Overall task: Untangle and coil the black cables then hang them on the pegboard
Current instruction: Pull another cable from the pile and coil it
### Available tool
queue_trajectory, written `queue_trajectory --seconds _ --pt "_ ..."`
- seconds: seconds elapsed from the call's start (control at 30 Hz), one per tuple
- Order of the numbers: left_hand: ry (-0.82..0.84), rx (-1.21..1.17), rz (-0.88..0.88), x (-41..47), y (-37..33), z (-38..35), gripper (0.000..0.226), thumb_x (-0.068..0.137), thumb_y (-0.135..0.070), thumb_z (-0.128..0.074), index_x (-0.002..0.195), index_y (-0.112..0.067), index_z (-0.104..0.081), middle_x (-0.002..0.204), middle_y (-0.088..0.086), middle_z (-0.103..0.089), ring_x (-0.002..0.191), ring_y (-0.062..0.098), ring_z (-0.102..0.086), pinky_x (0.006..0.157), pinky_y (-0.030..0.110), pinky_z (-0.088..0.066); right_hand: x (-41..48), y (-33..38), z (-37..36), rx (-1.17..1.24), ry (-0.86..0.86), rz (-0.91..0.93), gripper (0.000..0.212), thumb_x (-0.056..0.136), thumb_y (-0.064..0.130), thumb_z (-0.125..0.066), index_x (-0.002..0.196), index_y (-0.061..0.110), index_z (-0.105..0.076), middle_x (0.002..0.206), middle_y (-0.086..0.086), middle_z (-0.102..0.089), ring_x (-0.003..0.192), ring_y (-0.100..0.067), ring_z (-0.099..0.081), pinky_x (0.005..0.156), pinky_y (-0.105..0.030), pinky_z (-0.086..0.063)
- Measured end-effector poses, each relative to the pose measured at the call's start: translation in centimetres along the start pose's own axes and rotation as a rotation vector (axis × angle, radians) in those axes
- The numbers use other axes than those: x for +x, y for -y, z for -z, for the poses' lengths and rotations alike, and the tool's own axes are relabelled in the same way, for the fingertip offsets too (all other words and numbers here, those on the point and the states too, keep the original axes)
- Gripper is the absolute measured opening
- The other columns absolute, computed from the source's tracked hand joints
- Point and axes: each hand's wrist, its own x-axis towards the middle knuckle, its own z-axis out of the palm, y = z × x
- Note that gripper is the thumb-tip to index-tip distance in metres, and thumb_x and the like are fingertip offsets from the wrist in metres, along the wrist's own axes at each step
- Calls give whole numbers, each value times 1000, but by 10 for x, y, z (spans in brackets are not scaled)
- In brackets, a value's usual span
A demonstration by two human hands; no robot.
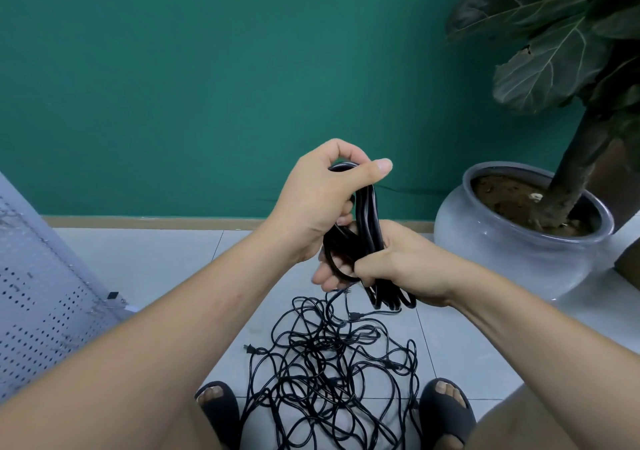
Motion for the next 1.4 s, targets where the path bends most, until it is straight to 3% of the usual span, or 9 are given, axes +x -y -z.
queue_trajectory --seconds 0.17,0.37,0.47,0.6,0.7,0.87,1.0,1.2,1.4 --pt "-37 68 -34 3 -1 -1 31 94 -38 -81 103 -15 -63 67 -1 -40 49 19 -26 50 31 -25 4 -5 -2 51 -102 -1 37 65 -2 -53 101 -4 -60 79 -17 -66 67 -31 -58 75 -50 -48" --pt "61 128 -53 1 2 6 39 103 -58 -61 118 -23 -58 74 4 -58 61 24 -50 52 34 -39 4 -5 2 128 -185 14 39 64 -1 -53 101 -2 -61 75 -16 -49 69 -31 -40 63 -39 -41" --pt "168 48 -28 2 20 11 51 107 -67 -42 118 -20 -58 96 8 -66 81 23 -63 71 39 -52 2 -3 11 214 -289 55 40 61 -4 -54 100 -9 -60 78 -16 -48 71 -33 -39 67 -43 -40" --pt "338 307 82 -2 57 12 21 110 -20 -46 121 -29 -62 100 -18 -74 108 2 -68 107 37 -47 -2 2 22 309 -432 146 36 61 -7 -51 96 -3 -61 76 -18 -46 60 -27 -48 72 -50 -40" --pt "432 501 98 -13 93 9 26 101 -14 -61 121 -29 -68 118 -24 -74 116 0 -66 106 33 -49 -3 1 27 386 -466 160 39 65 -5 -50 101 2 -62 87 -19 -44 61 -28 -48 70 -48 -42" --pt "295 491 67 -23 113 -14 25 113 -27 -53 93 -31 -67 78 -22 -70 80 -14 -61 84 24 -47 1 4 16 455 -468 227 32 74 0 -53 105 0 -61 88 -19 -45 64 -25 -45 64 -37 -49" --pt "368 474 234 -36 111 -35 32 113 -37 -43 113 -17 -68 96 -8 -81 87 6 -70 88 39 -53 9 4 5 315 -615 258 1 94 7 -64 94 6 -63 74 -11 -54 62 -27 -50 64 -41 -47" --pt "494 578 280 -58 101 -49 18 110 -37 -46 105 -21 -54 83 -1 -81 75 26 -72 82 45 -60 15 0 15 -42 -979 237 38 98 23 -68 78 7 -41 64 -9 -44 59 -19 -43 56 -36 -41" --pt "462 793 100 -62 73 -39 22 105 -35 -61 93 -18 -69 59 -12 -58 47 1 -52 52 20 -41 19 -17 43 -319 -1061 154 35 99 27 -68 77 22 -41 62 9 -51 56 -8 -43 52 -21 -37"
